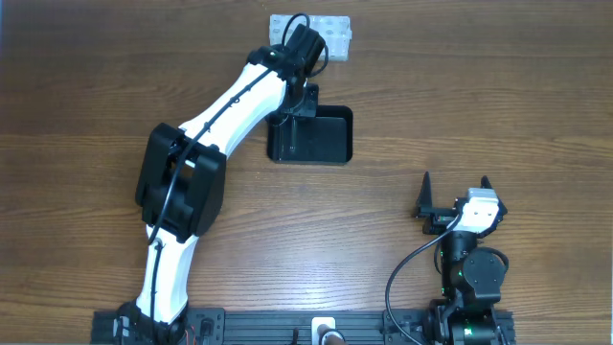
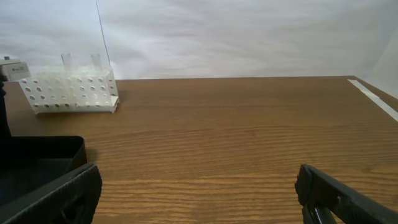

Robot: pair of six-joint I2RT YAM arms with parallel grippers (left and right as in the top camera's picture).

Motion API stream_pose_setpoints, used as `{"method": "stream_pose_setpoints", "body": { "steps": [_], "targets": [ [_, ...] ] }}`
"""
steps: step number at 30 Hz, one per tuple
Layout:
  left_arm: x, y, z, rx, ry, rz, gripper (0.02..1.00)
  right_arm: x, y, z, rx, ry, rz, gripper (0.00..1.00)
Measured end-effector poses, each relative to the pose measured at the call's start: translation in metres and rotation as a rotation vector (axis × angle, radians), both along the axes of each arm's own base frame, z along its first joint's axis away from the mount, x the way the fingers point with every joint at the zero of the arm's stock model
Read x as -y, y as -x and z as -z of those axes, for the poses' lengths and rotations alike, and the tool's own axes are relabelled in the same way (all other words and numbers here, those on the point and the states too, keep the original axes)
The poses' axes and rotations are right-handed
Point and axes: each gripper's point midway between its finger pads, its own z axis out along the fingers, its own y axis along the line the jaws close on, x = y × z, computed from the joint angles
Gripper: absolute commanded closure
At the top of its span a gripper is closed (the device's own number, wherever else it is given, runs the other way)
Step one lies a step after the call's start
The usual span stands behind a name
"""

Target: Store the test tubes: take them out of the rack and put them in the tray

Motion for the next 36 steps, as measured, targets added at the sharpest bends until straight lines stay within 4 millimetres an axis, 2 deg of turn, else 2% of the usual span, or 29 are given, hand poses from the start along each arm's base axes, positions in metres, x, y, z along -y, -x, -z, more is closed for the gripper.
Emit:
{"method": "stream_pose_setpoints", "body": {
  "steps": [13,18,22,28,30,32,33,36],
  "targets": [
    [0.000,0.001,0.002,-0.007,0.001,0.001,0.866,0.000,0.000,0.000,0.000,-0.001,0.000,0.007],
    [0.001,0.001,0.002,-0.009,0.005,-0.003,0.700,0.000,0.000,0.000,0.000,0.000,0.000,0.007],
    [0.003,0.002,0.002,-0.010,0.006,-0.002,0.654,0.000,0.000,0.000,0.000,0.000,0.000,0.009],
    [0.005,0.009,-0.003,-0.017,-0.001,0.007,0.522,0.000,0.000,0.000,0.000,0.000,0.000,0.009],
    [0.005,0.010,-0.016,0.009,0.001,0.008,0.474,0.000,0.000,0.000,0.000,-0.001,0.000,0.007],
    [0.004,0.007,-0.042,0.066,0.008,0.001,0.459,0.000,0.000,0.000,0.000,0.000,0.000,0.009],
    [0.001,0.005,-0.061,0.110,0.014,-0.005,0.446,0.000,0.000,0.000,0.000,0.000,0.000,0.007],
    [-0.010,0.001,-0.127,0.264,0.031,-0.036,0.323,0.000,0.000,0.000,0.000,0.000,0.000,0.009]
  ]
}}
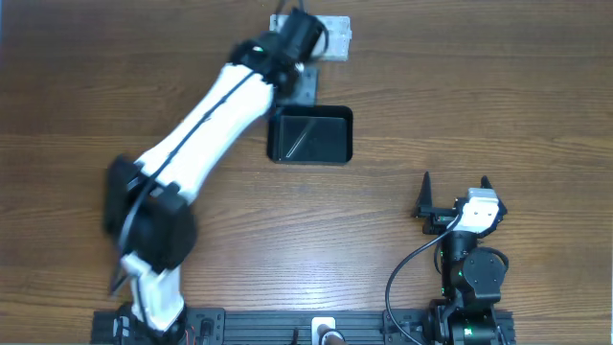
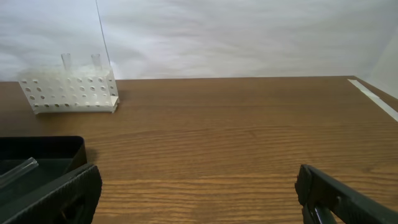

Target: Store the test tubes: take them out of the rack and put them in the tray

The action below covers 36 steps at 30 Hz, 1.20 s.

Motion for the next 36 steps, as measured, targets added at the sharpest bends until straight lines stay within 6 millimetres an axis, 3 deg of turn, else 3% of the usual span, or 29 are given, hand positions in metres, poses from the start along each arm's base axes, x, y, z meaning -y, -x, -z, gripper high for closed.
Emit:
{"method": "stream_pose_setpoints", "body": {
  "steps": [2,6,10,13,15,17,21,28,36],
  "targets": [
    [-0.011,-0.002,-0.055,0.141,0.021,-0.028,0.279,0.000,0.000,0.000,0.000,0.000,0.000,0.007],
    [-0.044,0.002,-0.157,0.412,0.047,-0.055,0.031,0.000,0.000,0.000,0.000,0.000,0.000,0.009],
    [-0.093,0.004,-0.220,0.616,0.060,-0.130,0.018,0.000,0.000,0.000,0.000,0.000,0.000,0.007],
    [-0.142,0.012,-0.239,0.726,0.061,-0.216,0.020,0.000,0.000,0.000,0.000,0.000,0.000,0.009],
    [-0.181,0.022,-0.236,0.789,0.060,-0.274,0.018,0.000,0.000,0.000,0.000,0.000,0.000,0.009],
    [-0.197,0.029,-0.231,0.827,0.060,-0.287,0.018,0.000,0.000,0.000,0.000,0.000,0.000,0.009],
    [-0.228,0.061,-0.200,0.906,0.037,-0.270,0.020,0.000,0.000,0.000,0.000,0.000,0.001,0.007],
    [-0.226,0.131,-0.133,0.962,0.016,-0.168,0.018,0.000,0.000,0.000,0.000,0.001,0.000,0.007],
    [-0.218,0.179,-0.079,1.043,0.023,-0.096,0.018,0.000,0.000,0.000,0.000,0.001,0.000,0.007]
  ]
}}
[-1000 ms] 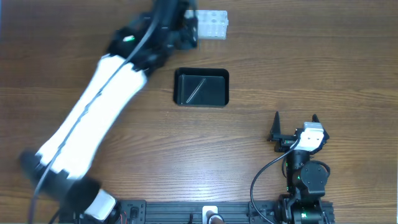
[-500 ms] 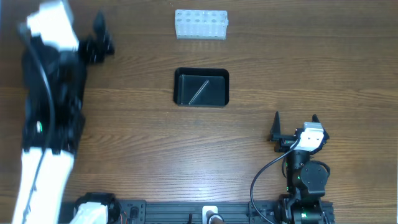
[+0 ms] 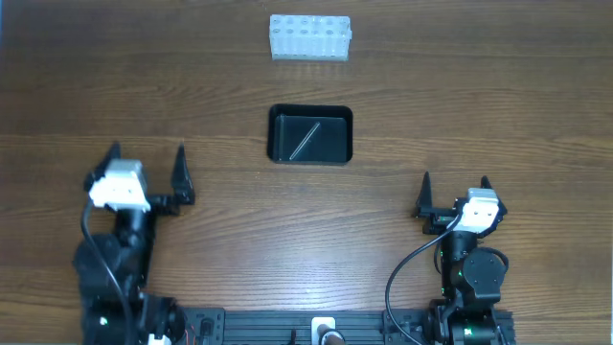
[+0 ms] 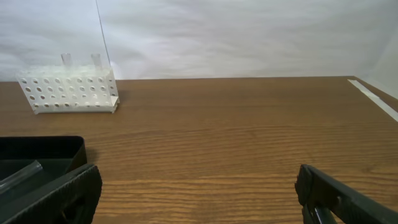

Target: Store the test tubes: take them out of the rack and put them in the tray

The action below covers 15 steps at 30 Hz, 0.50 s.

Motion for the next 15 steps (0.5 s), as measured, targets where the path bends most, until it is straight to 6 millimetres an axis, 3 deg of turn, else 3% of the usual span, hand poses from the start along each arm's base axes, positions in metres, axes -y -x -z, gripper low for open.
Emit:
{"method": "stream_pose_setpoints", "body": {
  "steps": [5,15],
  "targets": [
    [0.004,0.009,0.024,0.019,-0.007,0.023,0.018,0.000,0.000,0.000,0.000,-0.001,0.000,0.007],
    [0.011,0.009,0.071,-0.038,-0.007,0.065,0.018,0.000,0.000,0.000,0.000,-0.001,0.000,0.009]
  ]
}}
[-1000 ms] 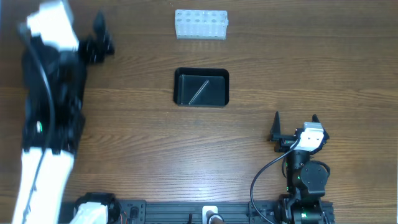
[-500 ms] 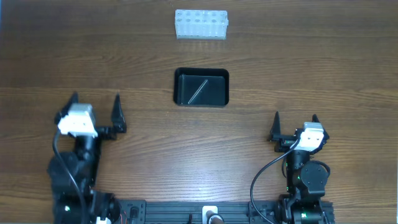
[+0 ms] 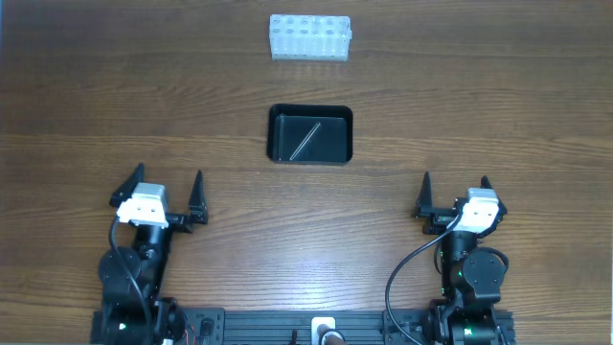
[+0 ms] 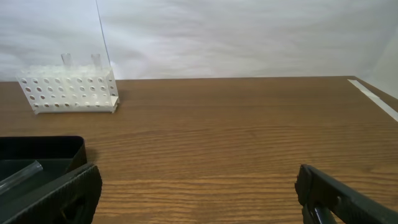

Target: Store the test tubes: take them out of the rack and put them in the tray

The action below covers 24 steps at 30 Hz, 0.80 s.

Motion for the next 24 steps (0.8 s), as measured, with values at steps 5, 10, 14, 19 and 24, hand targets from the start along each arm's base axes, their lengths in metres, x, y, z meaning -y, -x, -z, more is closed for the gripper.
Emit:
{"method": "stream_pose_setpoints", "body": {
  "steps": [5,10,14,19,24],
  "targets": [
    [0.001,0.003,0.026,-0.068,-0.001,0.010,0.018,0.000,0.000,0.000,0.000,0.001,0.000,0.009],
    [0.002,0.004,0.017,-0.029,0.000,0.013,0.018,0.000,0.000,0.000,0.000,0.001,0.000,0.009],
    [0.000,0.004,0.017,-0.028,0.000,0.006,0.018,0.000,0.000,0.000,0.000,0.000,0.000,0.007],
    [-0.004,0.004,0.017,-0.028,0.001,-0.010,0.018,0.000,0.000,0.000,0.000,0.000,0.000,0.009],
    [-0.004,0.004,0.017,-0.028,0.001,-0.011,0.018,0.000,0.000,0.000,0.000,0.000,0.000,0.009]
  ]
}}
